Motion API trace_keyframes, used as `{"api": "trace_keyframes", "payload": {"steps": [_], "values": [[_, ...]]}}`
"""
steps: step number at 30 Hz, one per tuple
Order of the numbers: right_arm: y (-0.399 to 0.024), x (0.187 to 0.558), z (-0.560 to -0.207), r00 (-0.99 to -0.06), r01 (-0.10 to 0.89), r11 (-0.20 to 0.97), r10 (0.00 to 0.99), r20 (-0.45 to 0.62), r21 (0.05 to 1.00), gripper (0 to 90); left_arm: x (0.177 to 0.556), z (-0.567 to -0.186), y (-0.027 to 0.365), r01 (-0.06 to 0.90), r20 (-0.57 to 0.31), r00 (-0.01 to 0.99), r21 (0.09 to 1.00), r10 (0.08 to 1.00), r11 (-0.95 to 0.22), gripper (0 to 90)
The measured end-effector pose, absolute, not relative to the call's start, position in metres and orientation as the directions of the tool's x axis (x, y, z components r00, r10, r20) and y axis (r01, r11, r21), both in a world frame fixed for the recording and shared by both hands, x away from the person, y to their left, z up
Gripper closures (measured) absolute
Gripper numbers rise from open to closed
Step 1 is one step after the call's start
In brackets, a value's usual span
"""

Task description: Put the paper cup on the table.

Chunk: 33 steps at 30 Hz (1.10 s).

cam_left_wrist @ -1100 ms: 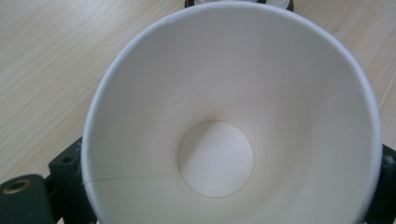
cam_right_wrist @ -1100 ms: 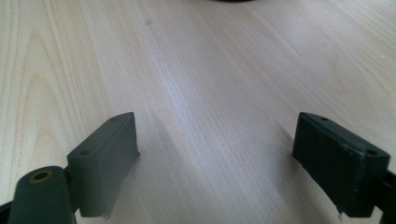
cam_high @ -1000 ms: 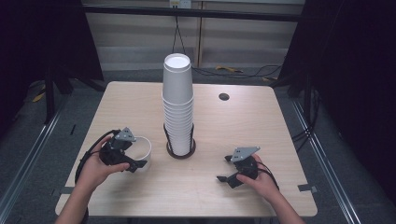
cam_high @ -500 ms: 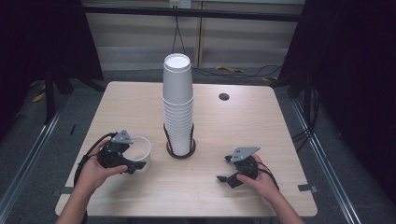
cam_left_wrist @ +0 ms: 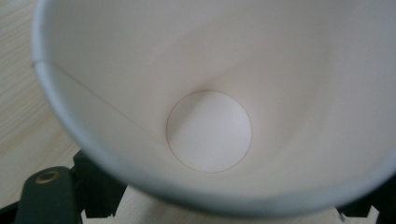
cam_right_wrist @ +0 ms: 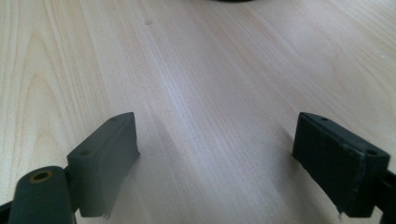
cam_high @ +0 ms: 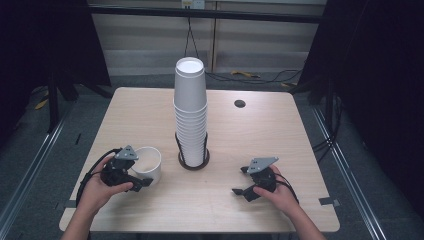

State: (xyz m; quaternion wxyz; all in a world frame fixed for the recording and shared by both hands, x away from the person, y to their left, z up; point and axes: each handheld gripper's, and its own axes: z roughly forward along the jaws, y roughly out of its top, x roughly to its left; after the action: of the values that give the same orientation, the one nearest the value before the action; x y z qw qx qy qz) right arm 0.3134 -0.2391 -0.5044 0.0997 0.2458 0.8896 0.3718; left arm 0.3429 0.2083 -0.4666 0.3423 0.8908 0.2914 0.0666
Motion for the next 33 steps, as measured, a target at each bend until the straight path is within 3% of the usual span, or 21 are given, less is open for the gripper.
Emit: {"api": "trace_keyframes", "payload": {"steps": [33], "values": [[-0.239, 0.313, -0.504, -0.859, 0.363, 0.603, 0.511, 0.005, 0.711, 13.4, 0.316, -0.498, 0.258, 0.505, -0.074, 0.777, 0.665, 0.625, -0.55, 16.0]]}}
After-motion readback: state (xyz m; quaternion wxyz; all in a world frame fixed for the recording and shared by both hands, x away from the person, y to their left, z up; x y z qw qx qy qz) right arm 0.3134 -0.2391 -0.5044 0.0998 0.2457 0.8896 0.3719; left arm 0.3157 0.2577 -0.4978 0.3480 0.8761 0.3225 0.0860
